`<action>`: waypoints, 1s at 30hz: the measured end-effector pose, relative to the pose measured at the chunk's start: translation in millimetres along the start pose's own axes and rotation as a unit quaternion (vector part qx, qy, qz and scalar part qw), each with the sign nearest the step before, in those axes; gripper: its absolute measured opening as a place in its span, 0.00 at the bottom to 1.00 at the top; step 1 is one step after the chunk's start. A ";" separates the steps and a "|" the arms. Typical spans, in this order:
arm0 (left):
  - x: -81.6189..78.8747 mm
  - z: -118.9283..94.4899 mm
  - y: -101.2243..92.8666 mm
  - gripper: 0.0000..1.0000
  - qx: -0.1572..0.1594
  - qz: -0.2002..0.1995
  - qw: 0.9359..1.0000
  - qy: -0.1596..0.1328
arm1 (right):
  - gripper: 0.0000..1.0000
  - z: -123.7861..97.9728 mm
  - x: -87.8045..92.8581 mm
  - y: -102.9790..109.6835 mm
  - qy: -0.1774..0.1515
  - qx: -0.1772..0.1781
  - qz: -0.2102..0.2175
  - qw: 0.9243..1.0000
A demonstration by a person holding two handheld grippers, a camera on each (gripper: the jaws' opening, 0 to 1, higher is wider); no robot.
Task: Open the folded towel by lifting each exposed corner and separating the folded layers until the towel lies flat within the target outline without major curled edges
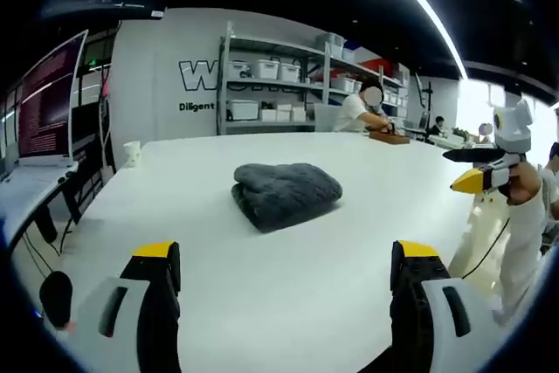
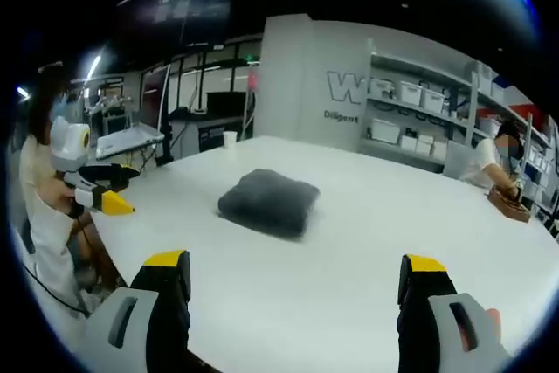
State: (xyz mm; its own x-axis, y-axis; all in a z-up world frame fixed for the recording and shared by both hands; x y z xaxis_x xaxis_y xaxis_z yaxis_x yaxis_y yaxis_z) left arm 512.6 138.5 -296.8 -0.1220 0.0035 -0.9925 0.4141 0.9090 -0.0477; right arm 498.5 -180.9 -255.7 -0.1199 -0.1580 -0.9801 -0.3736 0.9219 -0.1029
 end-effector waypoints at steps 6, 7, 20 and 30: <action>7.1 -8.8 16.5 0.99 -0.015 0.006 1.000 0.006 | 0.99 31.7 -14.9 27.3 0.005 -0.008 -0.012 1.000; 8.5 -10.1 18.8 0.99 -0.012 0.003 1.000 0.007 | 0.99 35.3 -15.9 30.3 0.005 -0.009 -0.012 1.000; 26.0 -18.2 54.6 0.99 -0.042 -0.002 0.999 0.026 | 0.98 105.3 -10.6 75.1 0.030 0.015 -0.009 0.999; 34.6 -17.4 74.1 0.99 -0.042 -0.024 0.998 0.026 | 0.97 163.2 3.2 109.2 0.044 0.047 -0.061 0.996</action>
State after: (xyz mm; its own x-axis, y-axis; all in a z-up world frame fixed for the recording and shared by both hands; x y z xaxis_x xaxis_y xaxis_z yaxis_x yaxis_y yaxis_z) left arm 523.4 213.2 -332.7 -0.1876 -0.0222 -0.9820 0.3289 0.9406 -0.0841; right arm 607.5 -23.1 -297.7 -0.1610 -0.2982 -0.9408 -0.3028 0.9222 -0.2405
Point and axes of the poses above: the point that each gripper's makers call its tool centre point, and the gripper's own axes: z roughly forward along the fingers, y roughly to its left, x roughly out of its underside, the point moved 7 cm from there along -z, roughly backward along the fingers, and after that the axes turned 11 degrees about -y, right-handed, at the moved point
